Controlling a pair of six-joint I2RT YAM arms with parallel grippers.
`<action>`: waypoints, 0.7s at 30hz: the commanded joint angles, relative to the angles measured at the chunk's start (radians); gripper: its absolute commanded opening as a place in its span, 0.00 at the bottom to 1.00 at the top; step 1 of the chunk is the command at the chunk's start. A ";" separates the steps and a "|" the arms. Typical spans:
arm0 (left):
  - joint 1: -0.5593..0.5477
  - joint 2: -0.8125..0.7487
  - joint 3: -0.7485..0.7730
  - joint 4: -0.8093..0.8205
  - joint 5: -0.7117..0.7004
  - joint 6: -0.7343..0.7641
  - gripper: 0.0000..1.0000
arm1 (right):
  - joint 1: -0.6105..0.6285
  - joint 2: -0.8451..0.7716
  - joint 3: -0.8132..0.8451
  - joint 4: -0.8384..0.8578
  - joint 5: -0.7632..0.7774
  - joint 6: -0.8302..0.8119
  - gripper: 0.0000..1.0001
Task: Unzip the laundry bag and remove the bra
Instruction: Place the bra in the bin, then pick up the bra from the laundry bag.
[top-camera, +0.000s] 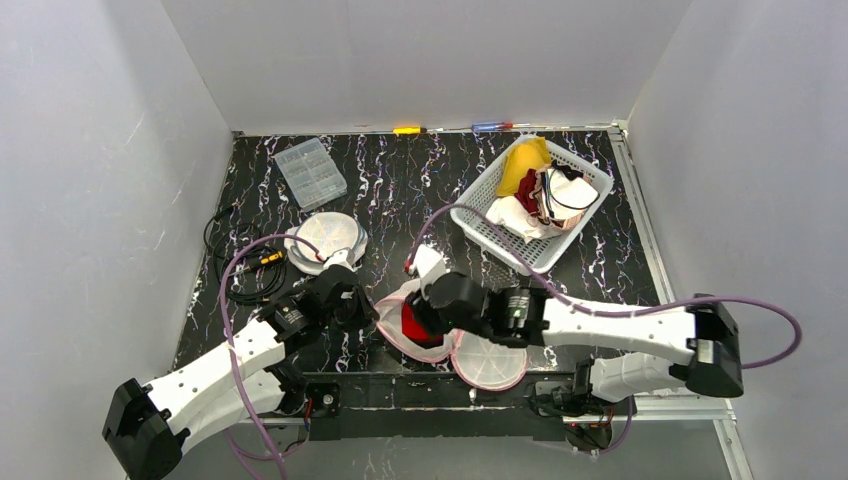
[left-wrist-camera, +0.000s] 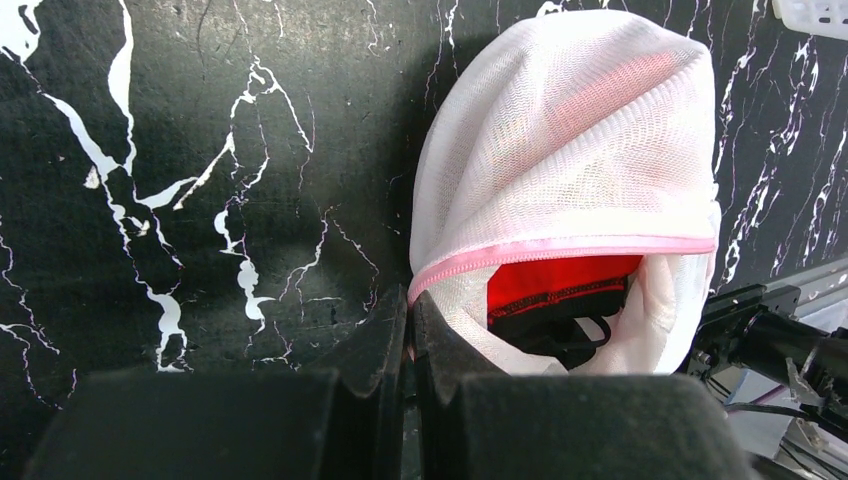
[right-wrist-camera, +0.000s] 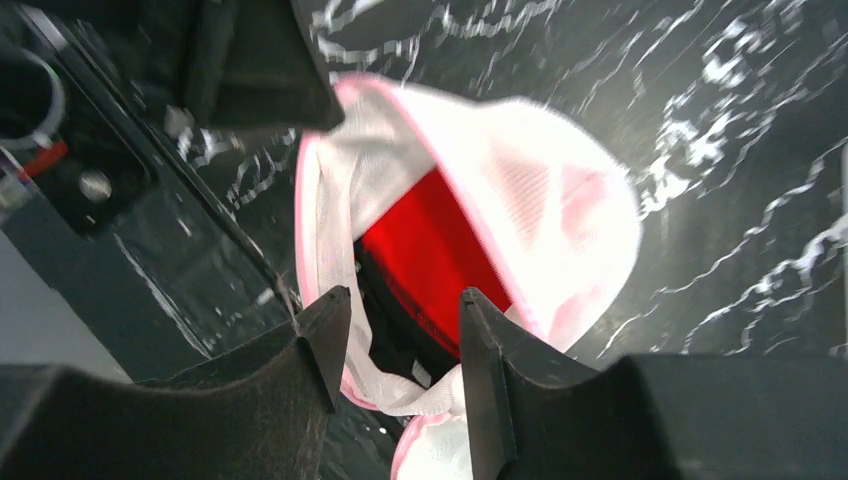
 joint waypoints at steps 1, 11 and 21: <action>0.005 -0.008 0.000 -0.021 0.020 0.022 0.00 | 0.045 0.058 -0.054 0.145 0.026 0.060 0.50; 0.005 -0.001 -0.052 -0.053 -0.005 0.010 0.00 | 0.063 0.284 -0.109 0.233 0.207 0.193 0.64; 0.004 -0.010 -0.078 -0.073 -0.009 0.003 0.00 | 0.073 0.352 -0.126 0.316 0.311 0.246 0.82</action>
